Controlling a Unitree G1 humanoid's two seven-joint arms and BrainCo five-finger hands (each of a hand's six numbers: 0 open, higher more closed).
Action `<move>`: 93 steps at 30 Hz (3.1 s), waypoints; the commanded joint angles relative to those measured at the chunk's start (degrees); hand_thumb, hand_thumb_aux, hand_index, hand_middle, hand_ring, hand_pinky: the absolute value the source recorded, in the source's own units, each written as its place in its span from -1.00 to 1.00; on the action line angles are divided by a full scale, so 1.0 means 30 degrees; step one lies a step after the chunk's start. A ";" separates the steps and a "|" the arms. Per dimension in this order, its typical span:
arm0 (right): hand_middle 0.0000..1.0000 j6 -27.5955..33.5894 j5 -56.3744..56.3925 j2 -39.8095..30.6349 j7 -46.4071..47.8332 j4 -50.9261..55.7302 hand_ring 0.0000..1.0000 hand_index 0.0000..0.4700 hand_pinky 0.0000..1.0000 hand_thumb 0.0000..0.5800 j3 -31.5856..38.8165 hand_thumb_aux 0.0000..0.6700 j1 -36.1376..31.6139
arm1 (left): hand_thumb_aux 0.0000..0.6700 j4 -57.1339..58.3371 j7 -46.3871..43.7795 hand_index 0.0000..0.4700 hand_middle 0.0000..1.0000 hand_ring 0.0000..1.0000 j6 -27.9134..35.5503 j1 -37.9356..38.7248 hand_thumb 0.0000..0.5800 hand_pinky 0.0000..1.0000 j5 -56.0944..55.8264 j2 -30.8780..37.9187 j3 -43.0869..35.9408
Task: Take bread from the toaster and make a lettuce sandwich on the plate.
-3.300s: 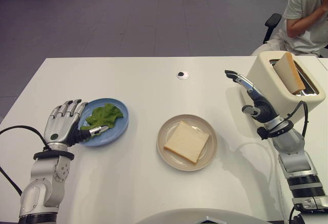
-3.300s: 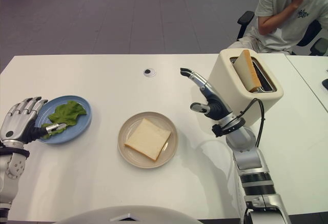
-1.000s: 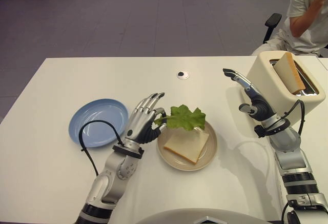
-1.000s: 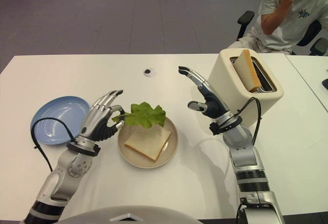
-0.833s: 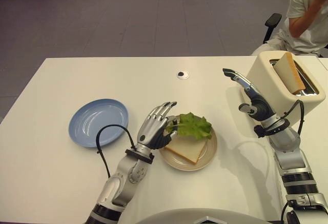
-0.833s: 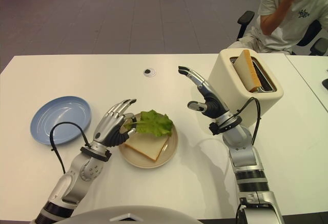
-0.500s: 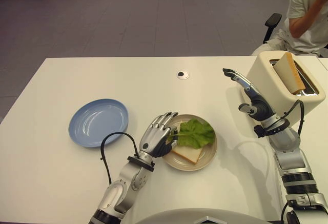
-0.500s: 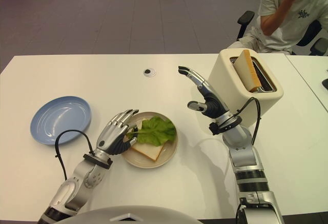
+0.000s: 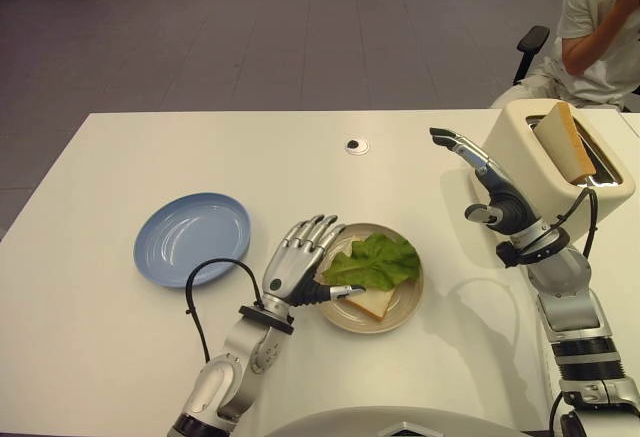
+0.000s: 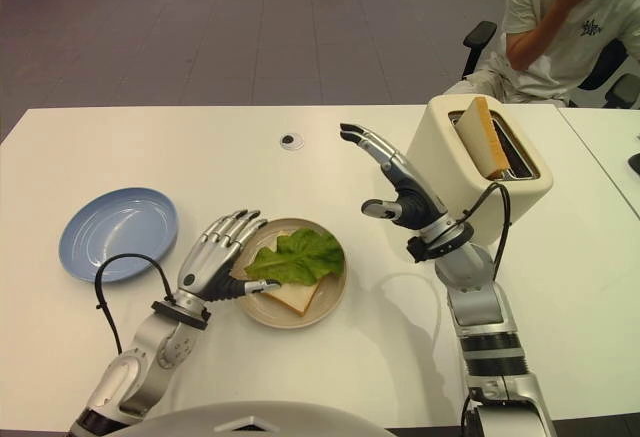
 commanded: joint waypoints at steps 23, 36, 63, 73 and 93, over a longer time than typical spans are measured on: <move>-1.00 0.6110 -0.6900 -0.5864 -0.3749 0.7705 -1.00 -0.93 -1.00 -0.86 -0.3319 -0.93 -0.1935 | -1.00 0.1613 -0.0712 -1.00 -1.00 -1.00 -0.4418 -0.0405 -1.00 -1.00 -0.9584 -0.2048 0.2416; -1.00 0.7648 -0.6966 -0.6555 -0.5564 0.7390 -1.00 -1.00 -1.00 -1.00 -0.3648 -1.00 -0.1990 | -1.00 0.1654 -0.0754 -1.00 -1.00 -1.00 -0.4561 -0.0417 -1.00 -1.00 -0.8942 -0.2234 0.2508; -1.00 0.7542 -0.5917 -0.6152 -0.4776 0.7341 -1.00 1.00 -1.00 1.00 -0.2088 1.00 -0.2088 | -1.00 0.1587 -0.0956 -1.00 -1.00 -1.00 -0.4510 -0.0348 -1.00 -1.00 -0.8765 -0.2251 0.2424; -1.00 0.7767 -0.4126 -0.5941 -0.4397 0.5363 -1.00 1.00 -1.00 1.00 -0.3370 1.00 -0.2322 | -1.00 0.1674 -0.0836 -1.00 -1.00 -1.00 -0.4485 -0.0541 -1.00 -1.00 -0.8710 -0.2337 0.2448; -1.00 0.6635 -0.2540 -0.4702 -0.2197 -0.1200 -1.00 1.00 -1.00 1.00 -0.2788 1.00 -0.3138 | -1.00 0.1498 -0.0702 -1.00 -1.00 -1.00 -0.4481 -0.0515 -1.00 -1.00 -0.8669 -0.2397 0.2662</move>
